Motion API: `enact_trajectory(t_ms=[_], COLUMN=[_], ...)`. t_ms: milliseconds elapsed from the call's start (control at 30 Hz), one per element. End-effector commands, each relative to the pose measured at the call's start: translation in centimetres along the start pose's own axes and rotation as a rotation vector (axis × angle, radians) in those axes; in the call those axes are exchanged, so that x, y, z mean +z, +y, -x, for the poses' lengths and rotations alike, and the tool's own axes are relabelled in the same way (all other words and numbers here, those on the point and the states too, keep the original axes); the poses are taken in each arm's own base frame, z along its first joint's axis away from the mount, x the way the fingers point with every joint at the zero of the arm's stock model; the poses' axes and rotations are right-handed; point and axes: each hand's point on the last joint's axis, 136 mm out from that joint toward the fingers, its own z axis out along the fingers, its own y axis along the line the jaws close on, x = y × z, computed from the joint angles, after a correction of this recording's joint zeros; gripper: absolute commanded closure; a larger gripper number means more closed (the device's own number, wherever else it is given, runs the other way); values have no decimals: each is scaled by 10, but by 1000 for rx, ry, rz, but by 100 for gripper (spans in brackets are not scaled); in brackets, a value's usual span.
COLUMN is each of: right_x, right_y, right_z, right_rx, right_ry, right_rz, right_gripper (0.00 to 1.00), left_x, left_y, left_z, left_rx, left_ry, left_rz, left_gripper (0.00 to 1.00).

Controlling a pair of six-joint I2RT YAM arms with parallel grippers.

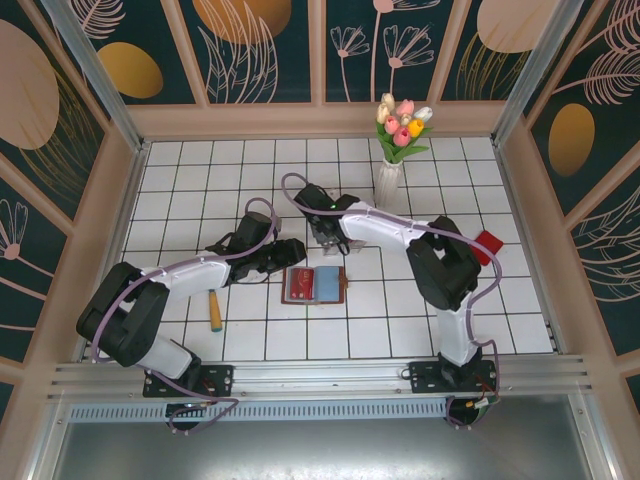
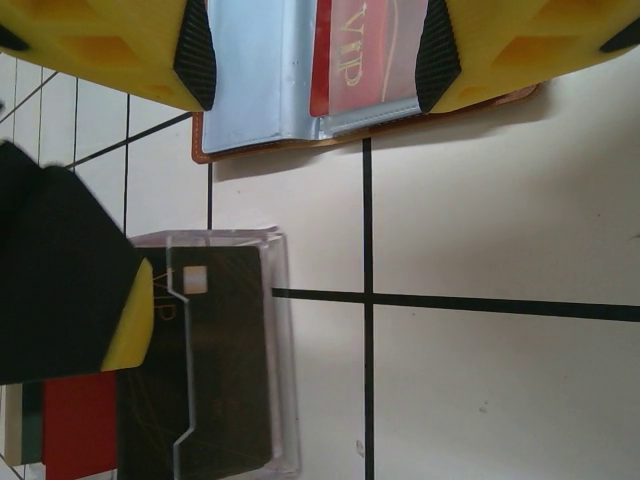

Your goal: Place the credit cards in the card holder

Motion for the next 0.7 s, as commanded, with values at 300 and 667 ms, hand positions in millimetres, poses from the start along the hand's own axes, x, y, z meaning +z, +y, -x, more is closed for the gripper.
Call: enact_trajectory(t_ms=[300, 667], right_x=[2, 18], right_y=[-8, -18], right_z=[1, -6], right_rx=[31, 27], right_ry=[20, 35], right_rz=[-127, -199], right_gripper=[63, 62], left_x=[-10, -10], left_y=[1, 2], left_z=[9, 8], left_rx=[3, -1], left_ry=[-63, -64], left_rz=[29, 26], left_gripper=[42, 42])
